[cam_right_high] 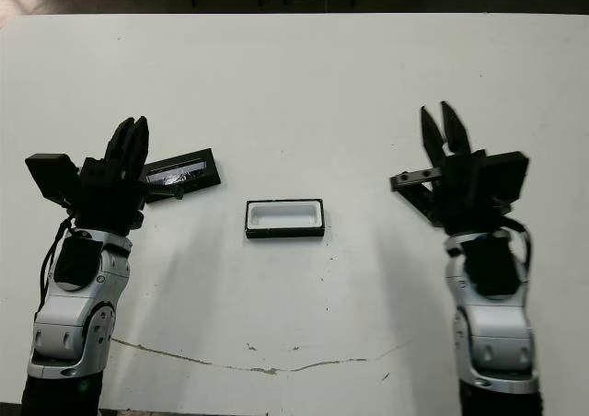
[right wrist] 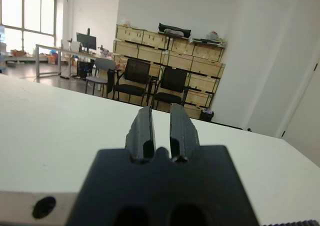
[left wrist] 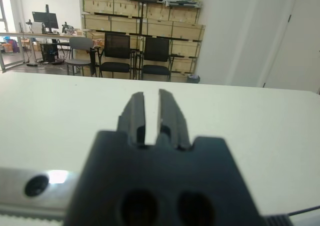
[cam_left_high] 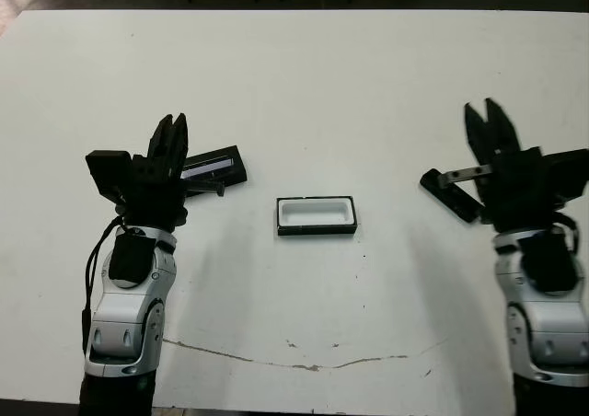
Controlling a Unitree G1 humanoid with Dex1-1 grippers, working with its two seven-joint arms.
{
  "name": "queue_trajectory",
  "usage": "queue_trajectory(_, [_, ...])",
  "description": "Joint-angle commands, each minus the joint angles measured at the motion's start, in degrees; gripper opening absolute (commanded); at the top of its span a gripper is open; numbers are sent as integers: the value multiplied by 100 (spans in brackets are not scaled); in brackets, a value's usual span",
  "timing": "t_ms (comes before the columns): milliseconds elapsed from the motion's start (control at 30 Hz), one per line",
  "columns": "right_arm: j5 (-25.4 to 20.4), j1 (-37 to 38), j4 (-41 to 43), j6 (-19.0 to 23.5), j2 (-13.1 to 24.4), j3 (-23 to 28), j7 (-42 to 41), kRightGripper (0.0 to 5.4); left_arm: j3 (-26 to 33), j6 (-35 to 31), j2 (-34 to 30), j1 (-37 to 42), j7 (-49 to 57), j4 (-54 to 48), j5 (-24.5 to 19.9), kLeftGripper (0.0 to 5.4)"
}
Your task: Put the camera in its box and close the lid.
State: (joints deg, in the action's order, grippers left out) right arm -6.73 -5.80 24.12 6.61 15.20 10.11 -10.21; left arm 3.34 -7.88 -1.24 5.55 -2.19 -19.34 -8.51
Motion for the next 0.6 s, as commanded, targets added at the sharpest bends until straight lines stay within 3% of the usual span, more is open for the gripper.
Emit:
queue_trajectory(33, [-237,83,-114,134,283,285,-250,0,35,-49,-41,-127,-15,2,-6,3])
queue_trajectory(200, [-302,214,-263,132,792,536,-689,0,18,-70,-58,-158,7,-19,42,3])
queue_trajectory(300, [-424,342,-68,572,1108,608,-919,0,12,-75,-73,-156,-11,-18,45,3])
queue_trajectory(400, [-896,423,110,1223,1319,729,-1215,36,25,-88,-77,-145,-23,-2,22,0])
queue_trajectory(600, [-1590,355,-315,1660,1565,866,-1829,160,43,-59,-133,-134,-53,26,52,0])
